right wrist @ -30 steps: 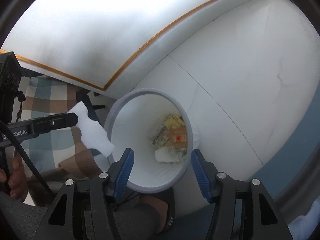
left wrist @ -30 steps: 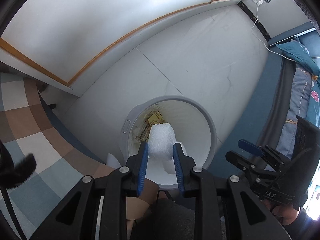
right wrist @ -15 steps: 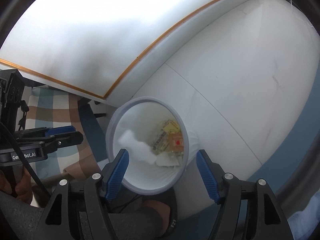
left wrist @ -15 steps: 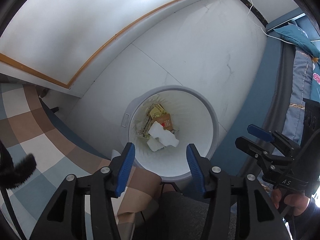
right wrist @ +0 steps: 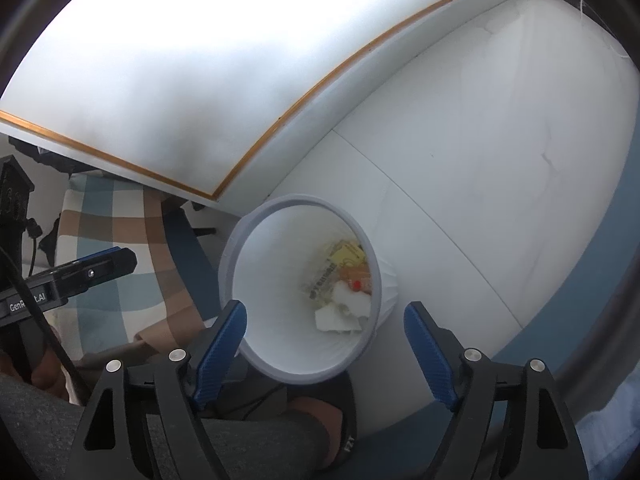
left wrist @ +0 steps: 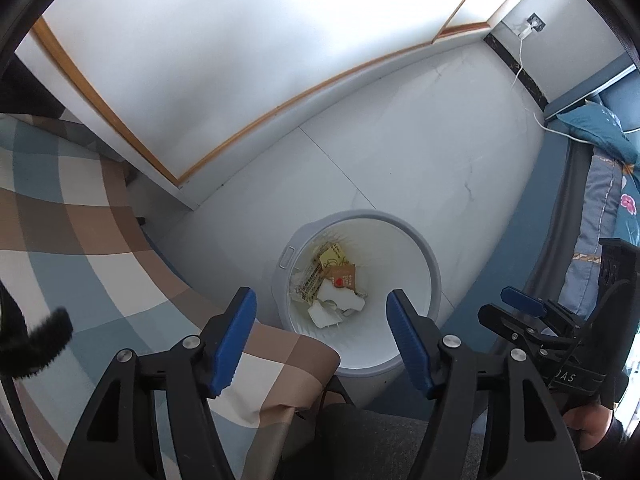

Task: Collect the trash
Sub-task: 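Move both open tools back over the table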

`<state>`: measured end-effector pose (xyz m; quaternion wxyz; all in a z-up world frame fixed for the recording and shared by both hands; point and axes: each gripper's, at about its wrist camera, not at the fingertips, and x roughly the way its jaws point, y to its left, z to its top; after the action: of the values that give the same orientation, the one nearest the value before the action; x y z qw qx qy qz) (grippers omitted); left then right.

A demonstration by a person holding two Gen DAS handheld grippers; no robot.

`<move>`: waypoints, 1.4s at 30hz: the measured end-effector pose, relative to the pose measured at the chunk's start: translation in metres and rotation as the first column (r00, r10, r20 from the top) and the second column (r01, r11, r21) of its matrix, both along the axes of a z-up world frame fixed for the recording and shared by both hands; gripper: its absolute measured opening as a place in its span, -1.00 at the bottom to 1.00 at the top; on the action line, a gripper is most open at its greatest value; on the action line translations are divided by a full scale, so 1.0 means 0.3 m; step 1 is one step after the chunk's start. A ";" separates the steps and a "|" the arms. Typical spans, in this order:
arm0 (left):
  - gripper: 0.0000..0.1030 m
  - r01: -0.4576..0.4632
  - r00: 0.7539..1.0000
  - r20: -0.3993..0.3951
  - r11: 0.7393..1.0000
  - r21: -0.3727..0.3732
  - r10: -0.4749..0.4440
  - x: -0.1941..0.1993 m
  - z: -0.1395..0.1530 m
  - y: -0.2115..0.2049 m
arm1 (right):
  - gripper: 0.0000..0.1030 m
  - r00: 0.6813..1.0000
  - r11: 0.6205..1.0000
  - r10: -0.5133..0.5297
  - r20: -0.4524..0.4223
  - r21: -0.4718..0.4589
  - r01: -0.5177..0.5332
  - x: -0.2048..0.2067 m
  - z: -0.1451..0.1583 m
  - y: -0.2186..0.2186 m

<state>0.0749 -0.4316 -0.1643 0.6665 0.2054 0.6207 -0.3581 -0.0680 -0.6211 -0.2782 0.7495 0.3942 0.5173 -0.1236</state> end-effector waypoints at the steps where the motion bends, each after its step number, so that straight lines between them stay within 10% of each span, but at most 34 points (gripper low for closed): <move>1: 0.24 -0.021 0.999 0.026 1.000 -0.013 0.021 0.005 0.023 0.014 | 0.60 1.000 1.000 0.001 0.005 -0.004 -0.001 0.002 0.011 0.003; 11: 0.24 -0.173 0.968 0.147 0.966 -0.193 0.203 0.040 0.231 0.178 | 0.62 0.994 0.995 0.036 0.102 -0.094 -0.026 0.029 0.224 0.025; 17: 0.32 -0.243 0.904 0.271 0.918 -0.314 0.332 0.041 0.393 0.340 | 0.64 0.978 0.983 0.060 0.202 -0.181 -0.023 0.078 0.443 0.056; 31: 0.68 -0.409 0.702 0.372 0.771 -0.488 0.607 0.095 0.648 0.844 | 0.75 0.828 0.914 0.322 0.459 -0.380 -0.145 0.271 0.955 0.493; 42: 0.73 -0.510 0.525 0.425 0.672 -0.537 0.738 0.164 0.711 1.293 | 0.78 0.684 0.829 0.540 0.490 -0.449 -0.333 0.461 1.027 0.948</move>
<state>0.1240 -0.0438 0.0488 0.9375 -0.0522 0.3274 -0.1059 0.0702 -0.3368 0.0300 0.9344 0.1468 0.3056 0.1093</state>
